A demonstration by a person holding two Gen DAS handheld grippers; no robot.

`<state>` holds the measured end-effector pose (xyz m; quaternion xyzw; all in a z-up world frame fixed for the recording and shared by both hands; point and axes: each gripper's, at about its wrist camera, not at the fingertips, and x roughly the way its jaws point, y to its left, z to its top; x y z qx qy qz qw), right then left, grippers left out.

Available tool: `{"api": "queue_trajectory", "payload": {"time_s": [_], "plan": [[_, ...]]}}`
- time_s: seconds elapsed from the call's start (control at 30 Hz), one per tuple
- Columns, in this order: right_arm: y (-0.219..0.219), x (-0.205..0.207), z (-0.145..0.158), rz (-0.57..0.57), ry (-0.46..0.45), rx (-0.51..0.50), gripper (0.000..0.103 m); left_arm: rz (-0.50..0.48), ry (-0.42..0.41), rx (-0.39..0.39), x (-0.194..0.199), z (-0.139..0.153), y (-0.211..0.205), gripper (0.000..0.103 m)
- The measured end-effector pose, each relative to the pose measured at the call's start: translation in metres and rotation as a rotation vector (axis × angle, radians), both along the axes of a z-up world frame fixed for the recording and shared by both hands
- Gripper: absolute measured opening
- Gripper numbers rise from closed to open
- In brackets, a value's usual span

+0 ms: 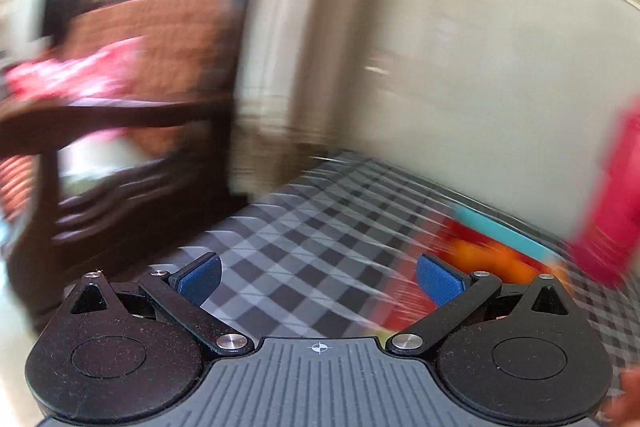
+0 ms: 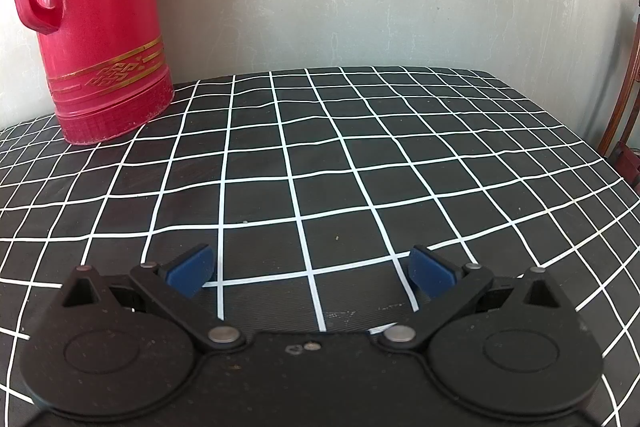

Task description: Organize fruits

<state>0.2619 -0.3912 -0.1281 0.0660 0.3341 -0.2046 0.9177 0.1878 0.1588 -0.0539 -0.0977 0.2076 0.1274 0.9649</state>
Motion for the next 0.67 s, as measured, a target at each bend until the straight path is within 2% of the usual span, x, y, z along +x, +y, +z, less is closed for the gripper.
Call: {"api": "queue_trajectory", "payload": {"time_s": [0.1,0.17,0.27,0.33,0.43,0.53,0.67], "plan": [[0.0,0.0,0.0,0.0,0.0,0.0,0.098,-0.141,-0.076,0.048,-0.003,0.015,-0.052,0.103],[0.0,0.0,0.0,0.0,0.0,0.0,0.098,-0.253,-0.087,0.029,-0.003,0.026,-0.082,0.103],[0.0,0.0,0.0,0.0,0.0,0.0,0.098,-0.393,-0.074,0.084,-0.007,0.034,-0.131,0.103],[0.0,0.0,0.0,0.0,0.0,0.0,0.097,-0.425,-0.067,0.134,-0.009,0.034,-0.16,0.103],[0.0,0.0,0.0,0.0,0.0,0.0,0.098,-0.453,-0.041,0.161,-0.012,0.029,-0.186,0.103],[0.0,0.0,0.0,0.0,0.0,0.0,0.097,-0.454,-0.004,0.153,-0.018,0.026,-0.192,0.103],[0.0,0.0,0.0,0.0,0.0,0.0,0.098,-0.409,0.026,0.131,-0.019,0.029,-0.187,0.103]]}}
